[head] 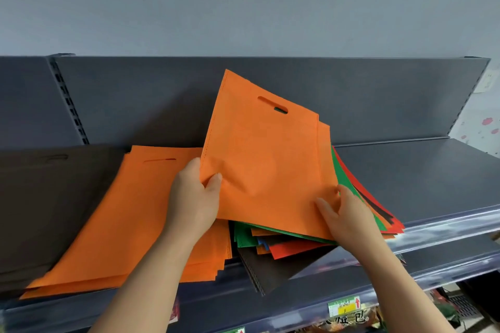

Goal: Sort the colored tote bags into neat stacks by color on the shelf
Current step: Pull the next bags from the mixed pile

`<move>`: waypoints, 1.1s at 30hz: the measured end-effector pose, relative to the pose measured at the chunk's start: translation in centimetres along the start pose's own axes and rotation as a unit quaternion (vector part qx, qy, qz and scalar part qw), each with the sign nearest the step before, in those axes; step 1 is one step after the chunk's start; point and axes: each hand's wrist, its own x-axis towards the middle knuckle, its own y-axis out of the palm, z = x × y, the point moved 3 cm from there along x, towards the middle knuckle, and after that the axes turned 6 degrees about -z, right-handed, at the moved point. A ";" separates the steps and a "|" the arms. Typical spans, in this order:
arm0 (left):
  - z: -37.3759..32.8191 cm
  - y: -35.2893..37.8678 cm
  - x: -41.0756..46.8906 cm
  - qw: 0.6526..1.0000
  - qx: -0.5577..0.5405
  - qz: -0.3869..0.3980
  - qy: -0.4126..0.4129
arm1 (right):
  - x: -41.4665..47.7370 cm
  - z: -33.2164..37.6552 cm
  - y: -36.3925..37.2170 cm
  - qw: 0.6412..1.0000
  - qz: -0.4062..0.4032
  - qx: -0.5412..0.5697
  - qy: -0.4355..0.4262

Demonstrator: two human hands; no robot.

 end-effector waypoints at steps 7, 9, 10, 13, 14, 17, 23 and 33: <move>4.4 -3.2 0.6 0.991 0.122 0.027 -0.038 | -2.1 4.1 1.0 0.994 -0.025 0.106 0.006; 5.1 -4.6 0.8 0.989 0.143 0.022 -0.042 | -2.7 5.6 1.6 0.994 -0.030 0.109 -0.007; 5.3 -5.5 0.9 0.988 0.149 0.019 -0.044 | -2.9 6.3 1.9 0.993 -0.032 0.110 -0.012; 6.4 -8.1 1.4 0.984 0.165 0.014 -0.059 | -3.3 8.7 2.7 0.992 -0.045 0.110 -0.028; 6.7 -8.9 1.6 0.983 0.169 0.017 -0.064 | -3.5 9.4 3.0 0.992 -0.049 0.113 -0.031; 8.0 -10.1 1.7 0.981 0.173 0.031 -0.078 | -4.2 10.9 3.8 0.990 -0.032 0.137 -0.031; 10.0 -10.8 2.2 0.977 0.175 0.052 -0.114 | -5.4 11.7 4.7 0.988 0.024 0.142 -0.054; 11.5 -12.7 2.6 0.973 0.190 0.061 -0.115 | -6.4 14.2 5.0 0.977 -0.011 0.192 -0.093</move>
